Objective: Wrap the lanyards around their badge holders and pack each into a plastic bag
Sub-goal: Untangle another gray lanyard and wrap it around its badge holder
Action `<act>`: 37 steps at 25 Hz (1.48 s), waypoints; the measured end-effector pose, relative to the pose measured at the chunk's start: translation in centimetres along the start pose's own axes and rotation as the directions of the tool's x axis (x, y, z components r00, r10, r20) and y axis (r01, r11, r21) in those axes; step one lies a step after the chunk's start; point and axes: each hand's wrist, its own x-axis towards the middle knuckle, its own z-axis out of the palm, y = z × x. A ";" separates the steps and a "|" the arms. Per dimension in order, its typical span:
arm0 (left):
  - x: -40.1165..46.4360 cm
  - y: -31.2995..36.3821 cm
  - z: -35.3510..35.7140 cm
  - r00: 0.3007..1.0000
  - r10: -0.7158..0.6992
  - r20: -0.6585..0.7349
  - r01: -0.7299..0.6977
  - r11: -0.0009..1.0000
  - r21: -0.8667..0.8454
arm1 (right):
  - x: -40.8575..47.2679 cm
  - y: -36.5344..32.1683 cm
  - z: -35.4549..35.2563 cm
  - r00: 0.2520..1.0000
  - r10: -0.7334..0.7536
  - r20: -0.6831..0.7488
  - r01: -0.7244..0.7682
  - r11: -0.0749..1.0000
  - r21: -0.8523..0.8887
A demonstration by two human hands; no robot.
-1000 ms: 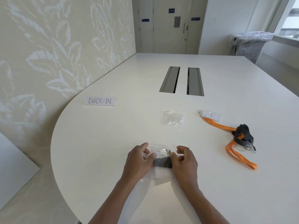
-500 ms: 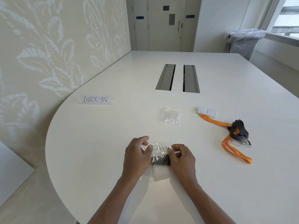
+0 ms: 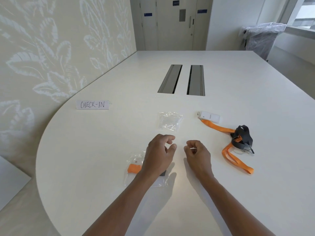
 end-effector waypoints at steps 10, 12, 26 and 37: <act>2.8 6.1 10.4 0.966 -0.006 0.260 0.029 0.996 -0.085 | 5.1 1.3 -10.1 0.982 -0.033 -0.185 0.054 0.993 0.106; 3.0 6.7 12.2 0.961 -0.003 0.275 0.033 0.994 -0.104 | 5.4 2.1 -11.7 0.970 -0.075 -0.230 0.097 0.991 0.087; 2.7 8.0 19.6 0.986 -0.075 0.151 0.107 0.971 -0.213 | 8.0 8.9 -16.7 0.964 -0.115 -0.240 0.090 0.990 -0.112; 2.0 8.4 20.1 0.994 -0.034 0.105 0.042 0.996 -0.081 | 8.3 8.9 -16.9 0.983 -0.111 -0.149 0.082 0.979 -0.188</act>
